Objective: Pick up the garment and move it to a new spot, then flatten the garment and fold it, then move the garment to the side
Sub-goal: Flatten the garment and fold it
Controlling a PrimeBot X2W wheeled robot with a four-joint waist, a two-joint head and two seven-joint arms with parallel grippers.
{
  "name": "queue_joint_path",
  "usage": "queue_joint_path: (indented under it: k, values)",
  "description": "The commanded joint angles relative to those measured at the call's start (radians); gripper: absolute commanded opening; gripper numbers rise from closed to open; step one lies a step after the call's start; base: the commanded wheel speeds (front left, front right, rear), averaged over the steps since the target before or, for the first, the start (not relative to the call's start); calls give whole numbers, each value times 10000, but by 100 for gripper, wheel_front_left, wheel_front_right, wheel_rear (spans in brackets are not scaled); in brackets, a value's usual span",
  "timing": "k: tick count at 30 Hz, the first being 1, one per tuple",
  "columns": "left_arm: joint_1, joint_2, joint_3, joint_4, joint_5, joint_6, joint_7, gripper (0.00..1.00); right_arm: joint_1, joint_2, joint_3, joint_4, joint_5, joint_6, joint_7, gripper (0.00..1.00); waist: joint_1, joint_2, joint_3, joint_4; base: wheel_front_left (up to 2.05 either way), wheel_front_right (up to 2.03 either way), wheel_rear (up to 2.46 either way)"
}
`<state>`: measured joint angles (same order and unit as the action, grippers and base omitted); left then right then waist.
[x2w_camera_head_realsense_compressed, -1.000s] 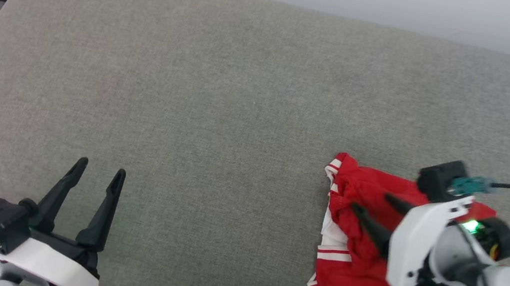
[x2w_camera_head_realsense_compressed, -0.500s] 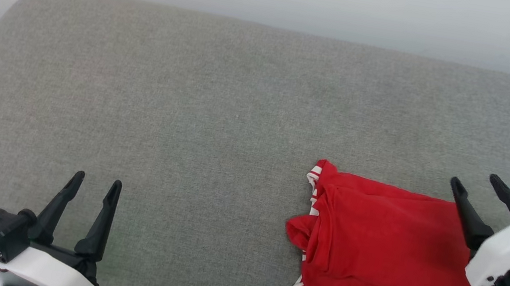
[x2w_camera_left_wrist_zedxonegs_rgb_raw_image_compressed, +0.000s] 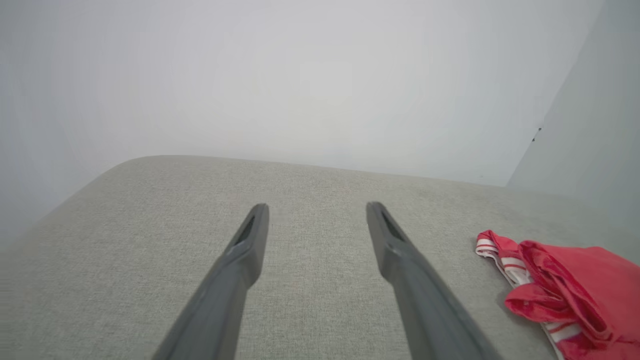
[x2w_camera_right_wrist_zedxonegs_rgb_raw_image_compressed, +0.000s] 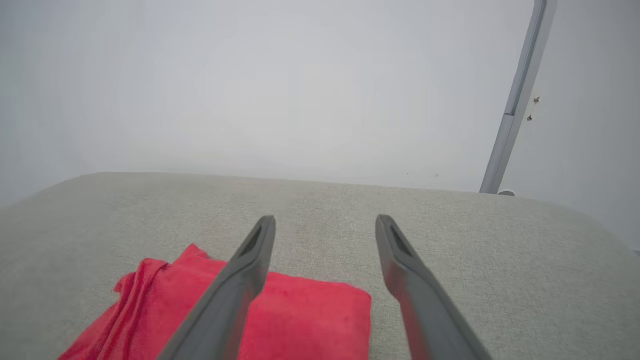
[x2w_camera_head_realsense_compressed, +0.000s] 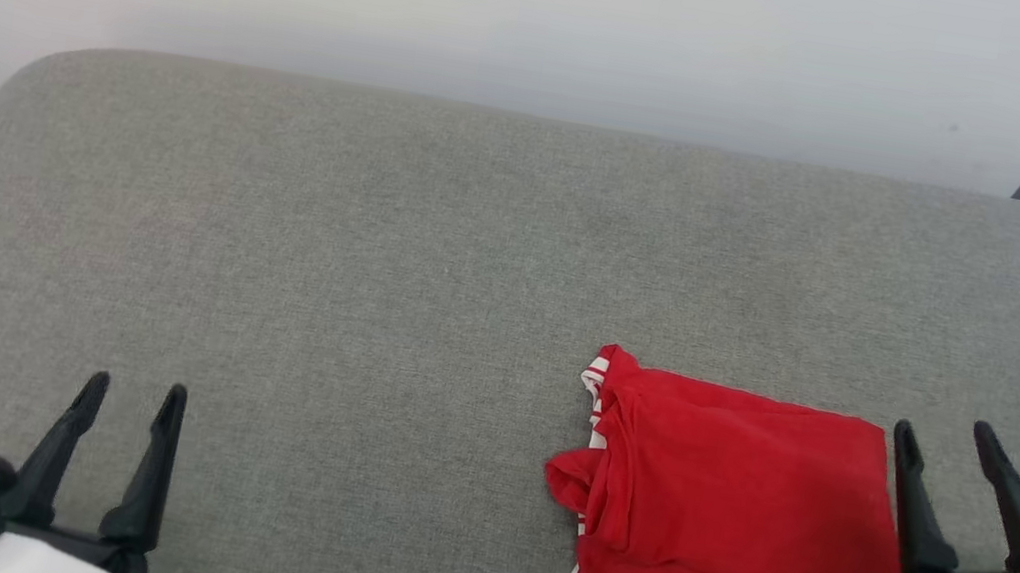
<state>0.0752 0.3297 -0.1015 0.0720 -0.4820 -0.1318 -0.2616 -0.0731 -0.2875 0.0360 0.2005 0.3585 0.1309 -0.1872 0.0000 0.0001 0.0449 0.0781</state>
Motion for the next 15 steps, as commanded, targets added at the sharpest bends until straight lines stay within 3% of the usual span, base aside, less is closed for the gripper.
queue_joint_path:
  k: [1,15]
  values:
    - [230,-2,157,-119,99,29,-42,100,235,65,-21,-195,-158,-6,-128,100,0,-1,-56,-54,0,0,0]
    - [1669,-245,871,-985,490,29,-42,100,2667,799,-1187,-2276,-516,-7,56,100,0,-1,-423,96,0,0,0]
